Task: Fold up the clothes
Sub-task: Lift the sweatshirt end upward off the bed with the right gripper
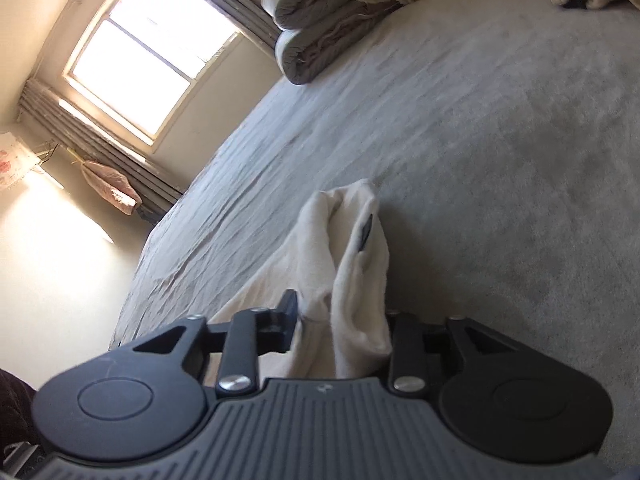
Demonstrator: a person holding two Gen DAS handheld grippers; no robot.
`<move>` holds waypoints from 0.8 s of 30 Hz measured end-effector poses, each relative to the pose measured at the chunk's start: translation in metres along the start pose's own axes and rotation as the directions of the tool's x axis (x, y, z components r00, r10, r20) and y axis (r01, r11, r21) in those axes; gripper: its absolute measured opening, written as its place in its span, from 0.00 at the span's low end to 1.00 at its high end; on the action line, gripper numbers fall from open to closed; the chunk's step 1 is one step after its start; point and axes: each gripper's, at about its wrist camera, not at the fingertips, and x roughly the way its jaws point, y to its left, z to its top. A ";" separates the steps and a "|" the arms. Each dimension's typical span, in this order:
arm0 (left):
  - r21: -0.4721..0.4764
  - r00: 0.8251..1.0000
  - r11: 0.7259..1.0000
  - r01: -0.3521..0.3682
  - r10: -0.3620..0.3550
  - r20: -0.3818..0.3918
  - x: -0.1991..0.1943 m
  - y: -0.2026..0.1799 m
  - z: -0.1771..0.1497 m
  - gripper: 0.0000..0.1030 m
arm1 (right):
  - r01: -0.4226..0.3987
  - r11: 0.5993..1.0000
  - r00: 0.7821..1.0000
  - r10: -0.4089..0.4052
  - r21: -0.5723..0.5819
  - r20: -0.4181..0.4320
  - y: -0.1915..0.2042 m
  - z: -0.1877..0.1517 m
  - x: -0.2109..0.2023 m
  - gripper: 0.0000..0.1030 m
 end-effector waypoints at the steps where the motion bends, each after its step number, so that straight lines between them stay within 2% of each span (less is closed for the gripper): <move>1: 0.000 1.000 1.000 0.002 -0.002 -0.001 0.000 0.000 0.000 0.85 | -0.008 0.999 1.000 0.008 -0.054 0.014 0.009 0.000 -0.003 0.20; 6: 0.009 1.000 1.000 0.008 -0.008 -0.002 0.001 -0.002 -0.002 0.88 | -0.059 0.958 0.996 0.075 -0.279 0.047 0.048 -0.008 -0.014 0.19; 10: 0.019 1.000 1.000 0.012 -0.012 -0.003 0.002 -0.004 -0.004 0.90 | -0.108 0.910 0.991 0.132 -0.399 0.032 0.070 -0.013 -0.018 0.19; 13: 0.019 1.000 1.000 0.016 -0.016 0.000 0.001 -0.004 -0.005 0.90 | -0.144 0.884 0.986 0.166 -0.445 0.011 0.079 -0.015 -0.017 0.19; 16: 0.021 1.000 1.000 0.017 -0.017 0.000 0.000 -0.005 -0.005 0.90 | -0.144 0.901 0.987 0.160 -0.408 0.005 0.074 -0.009 -0.015 0.19; 21: 0.026 1.000 1.000 0.018 -0.018 0.001 0.000 -0.006 -0.005 0.90 | -0.133 0.969 0.990 0.138 -0.208 0.009 0.047 0.004 -0.015 0.18; 24: 0.028 1.000 0.999 0.019 -0.019 0.001 -0.001 -0.007 -0.006 0.92 | -0.174 0.971 0.984 0.176 -0.162 -0.002 0.044 0.006 -0.017 0.18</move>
